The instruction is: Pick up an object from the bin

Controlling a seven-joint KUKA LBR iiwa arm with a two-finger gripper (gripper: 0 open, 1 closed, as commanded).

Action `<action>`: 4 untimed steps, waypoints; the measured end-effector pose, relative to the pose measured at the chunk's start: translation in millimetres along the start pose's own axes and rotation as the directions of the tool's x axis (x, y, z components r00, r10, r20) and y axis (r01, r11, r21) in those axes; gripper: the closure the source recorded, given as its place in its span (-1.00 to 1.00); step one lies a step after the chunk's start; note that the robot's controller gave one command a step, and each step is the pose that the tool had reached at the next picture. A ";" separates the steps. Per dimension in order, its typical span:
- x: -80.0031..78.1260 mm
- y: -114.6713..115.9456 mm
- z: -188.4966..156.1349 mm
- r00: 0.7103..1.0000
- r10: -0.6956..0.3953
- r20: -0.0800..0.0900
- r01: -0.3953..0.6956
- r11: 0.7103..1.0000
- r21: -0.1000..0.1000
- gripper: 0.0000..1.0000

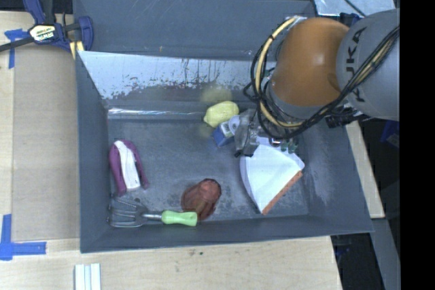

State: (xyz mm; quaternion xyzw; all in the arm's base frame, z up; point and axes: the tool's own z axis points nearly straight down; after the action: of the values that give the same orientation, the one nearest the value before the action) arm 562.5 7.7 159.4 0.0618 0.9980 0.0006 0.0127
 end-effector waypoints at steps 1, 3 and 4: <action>1.4 -2.3 -11.5 1.000 0.001 -0.014 -0.001 1.000 0.001 1.00; -11.8 7.1 -28.1 0.999 -0.041 -0.012 0.041 0.999 0.004 1.00; 10.9 28.0 -47.9 1.000 0.001 0.013 -0.001 1.000 -0.005 1.00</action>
Offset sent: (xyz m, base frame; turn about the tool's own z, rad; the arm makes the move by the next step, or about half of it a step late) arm -0.0084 0.0338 0.1166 -0.1960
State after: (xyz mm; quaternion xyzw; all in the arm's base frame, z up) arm 553.9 36.9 207.1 0.0623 0.9979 0.0027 0.0195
